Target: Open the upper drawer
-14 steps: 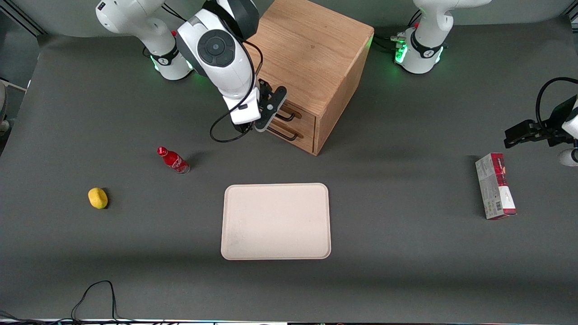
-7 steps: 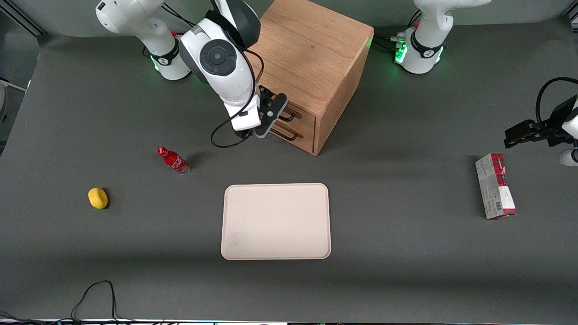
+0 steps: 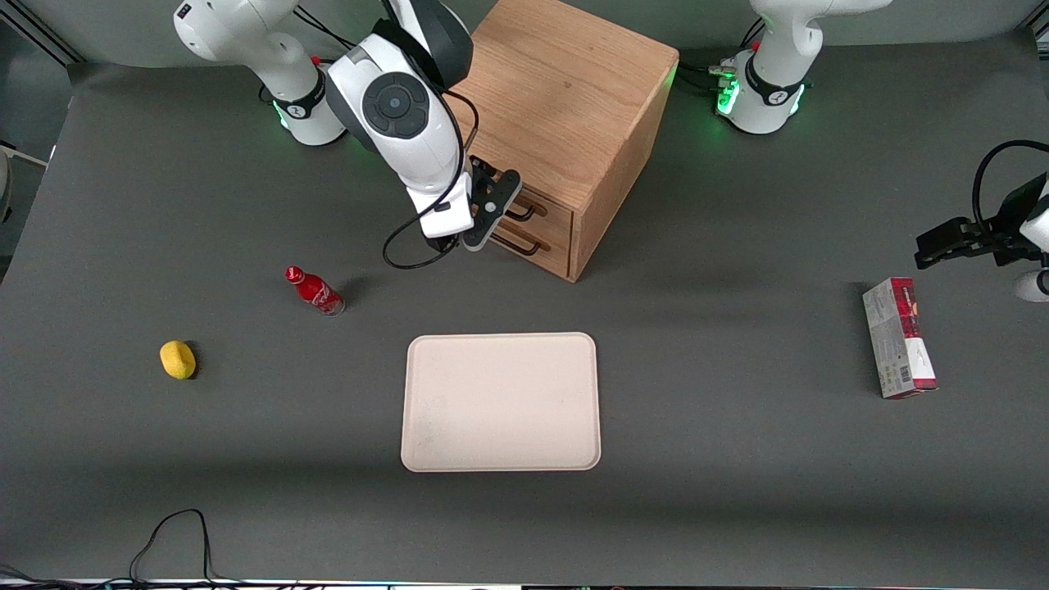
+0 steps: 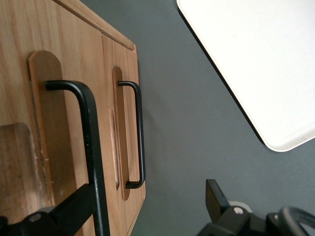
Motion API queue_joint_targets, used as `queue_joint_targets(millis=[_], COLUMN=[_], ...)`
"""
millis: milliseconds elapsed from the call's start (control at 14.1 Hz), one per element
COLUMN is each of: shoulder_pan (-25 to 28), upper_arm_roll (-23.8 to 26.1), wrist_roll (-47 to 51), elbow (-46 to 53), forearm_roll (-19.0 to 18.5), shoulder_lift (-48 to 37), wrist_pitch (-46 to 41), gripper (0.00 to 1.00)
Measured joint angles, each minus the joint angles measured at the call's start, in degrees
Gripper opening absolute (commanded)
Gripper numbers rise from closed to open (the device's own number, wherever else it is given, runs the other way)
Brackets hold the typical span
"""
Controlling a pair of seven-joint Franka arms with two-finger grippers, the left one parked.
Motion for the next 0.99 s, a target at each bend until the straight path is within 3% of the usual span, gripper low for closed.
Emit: queue_joint_targets(millis=[995], shoulder_pan=[0.0], upper_arm_roll=[-0.1], wrist_roll=[-3.3], elbow=[-0.1], forearm_roll=[2.6], shoulder_lift=[0.4], wrist_pitch=[0.6], gripper=[1.0])
